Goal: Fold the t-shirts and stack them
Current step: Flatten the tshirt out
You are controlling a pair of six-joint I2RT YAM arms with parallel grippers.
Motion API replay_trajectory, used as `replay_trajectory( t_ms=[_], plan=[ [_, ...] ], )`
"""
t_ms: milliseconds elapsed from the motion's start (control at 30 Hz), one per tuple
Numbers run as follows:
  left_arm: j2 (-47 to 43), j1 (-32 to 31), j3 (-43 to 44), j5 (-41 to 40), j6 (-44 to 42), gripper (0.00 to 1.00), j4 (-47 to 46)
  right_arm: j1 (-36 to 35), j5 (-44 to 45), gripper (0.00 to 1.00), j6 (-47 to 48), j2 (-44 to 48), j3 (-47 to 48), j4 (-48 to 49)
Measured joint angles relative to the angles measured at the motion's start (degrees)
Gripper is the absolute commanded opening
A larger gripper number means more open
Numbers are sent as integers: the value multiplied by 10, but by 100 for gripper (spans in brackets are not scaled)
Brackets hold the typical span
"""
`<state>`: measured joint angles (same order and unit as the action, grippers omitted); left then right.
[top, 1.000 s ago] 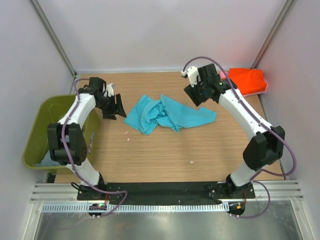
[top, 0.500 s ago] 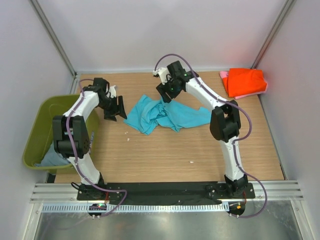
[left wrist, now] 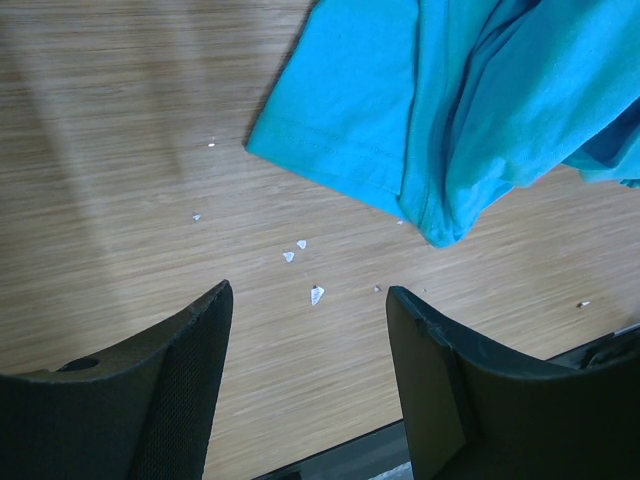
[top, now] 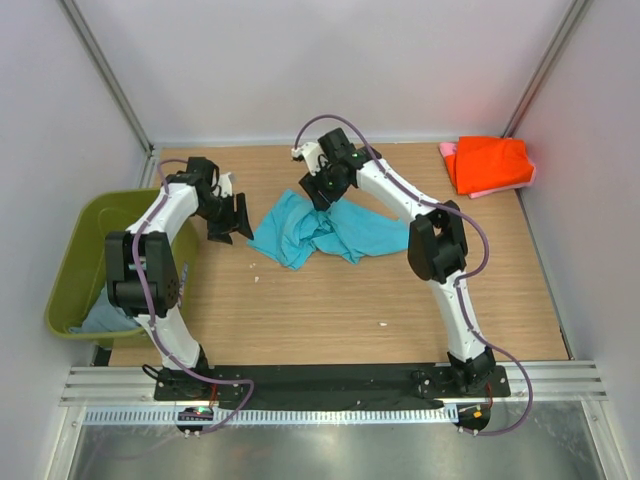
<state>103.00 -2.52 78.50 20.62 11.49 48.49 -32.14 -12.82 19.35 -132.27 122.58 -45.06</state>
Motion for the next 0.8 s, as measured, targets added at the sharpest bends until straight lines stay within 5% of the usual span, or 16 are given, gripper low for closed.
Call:
replay_trajectory(
  t_ms=[133,267,300,367,633,800],
  plan=[
    [0,0,0,1,1,64,0,1,29,56,1,-7,0,5],
    [0,0,0,3,2,64,0,1,48,27,6,-14,0,11],
    [0,0,0,3,2,64,0,0,51,11,6,-16,0,12],
    [0,0,0,3,2,64,0,0,59,1,8,-21,0,13],
    [-10,0,-5,4,4,64,-1,-3,96,1,13,-14,0,12],
    [-11,0,-5,7,8,64,-1,-4,128,1,15,82,-29,12]
  ],
)
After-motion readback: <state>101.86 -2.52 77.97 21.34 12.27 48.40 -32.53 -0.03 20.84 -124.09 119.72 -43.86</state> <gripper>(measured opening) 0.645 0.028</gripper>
